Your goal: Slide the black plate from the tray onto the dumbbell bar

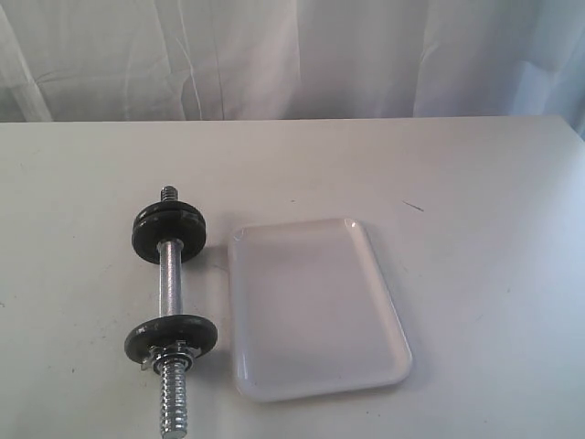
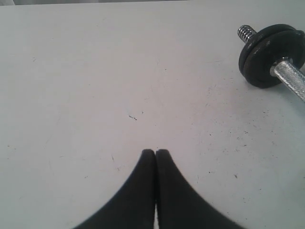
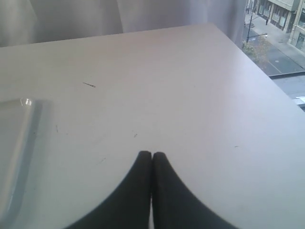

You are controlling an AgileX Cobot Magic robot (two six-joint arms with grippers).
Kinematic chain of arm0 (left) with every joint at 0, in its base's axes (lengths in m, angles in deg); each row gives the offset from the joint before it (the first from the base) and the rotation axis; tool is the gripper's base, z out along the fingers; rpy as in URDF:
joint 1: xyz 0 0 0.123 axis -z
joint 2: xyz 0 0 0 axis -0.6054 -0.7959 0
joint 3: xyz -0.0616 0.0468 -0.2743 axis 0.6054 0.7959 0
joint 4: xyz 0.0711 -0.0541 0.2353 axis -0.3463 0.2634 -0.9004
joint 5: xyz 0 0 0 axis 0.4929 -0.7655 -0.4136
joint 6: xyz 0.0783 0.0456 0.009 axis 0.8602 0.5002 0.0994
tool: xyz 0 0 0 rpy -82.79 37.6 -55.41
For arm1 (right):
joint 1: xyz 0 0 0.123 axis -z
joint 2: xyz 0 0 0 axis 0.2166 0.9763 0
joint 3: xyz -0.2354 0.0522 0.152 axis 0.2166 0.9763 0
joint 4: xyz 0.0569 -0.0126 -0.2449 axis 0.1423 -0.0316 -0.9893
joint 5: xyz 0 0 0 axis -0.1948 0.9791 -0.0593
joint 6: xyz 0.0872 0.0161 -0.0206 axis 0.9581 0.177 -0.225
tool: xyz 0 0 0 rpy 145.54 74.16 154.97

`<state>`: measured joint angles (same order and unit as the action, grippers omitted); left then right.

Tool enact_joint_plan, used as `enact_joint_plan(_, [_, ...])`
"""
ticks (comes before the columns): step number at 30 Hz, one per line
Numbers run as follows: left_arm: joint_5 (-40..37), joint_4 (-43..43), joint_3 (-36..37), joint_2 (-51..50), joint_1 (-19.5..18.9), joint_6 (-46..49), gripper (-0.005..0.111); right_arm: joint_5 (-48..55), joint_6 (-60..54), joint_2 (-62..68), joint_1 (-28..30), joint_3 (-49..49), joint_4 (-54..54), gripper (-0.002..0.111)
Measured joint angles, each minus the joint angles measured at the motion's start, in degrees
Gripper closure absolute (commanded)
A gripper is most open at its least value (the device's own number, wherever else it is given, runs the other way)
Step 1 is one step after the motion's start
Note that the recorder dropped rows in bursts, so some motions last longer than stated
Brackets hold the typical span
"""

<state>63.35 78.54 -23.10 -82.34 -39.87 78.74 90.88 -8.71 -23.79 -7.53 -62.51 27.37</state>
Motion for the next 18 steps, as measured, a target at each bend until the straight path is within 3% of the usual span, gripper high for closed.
enact_joint_plan(18, [0.0, 0.0, 0.0, 0.0, 0.0, 0.0, 0.107, -0.74, -0.63, 0.0, 0.0, 0.0, 0.0, 0.108])
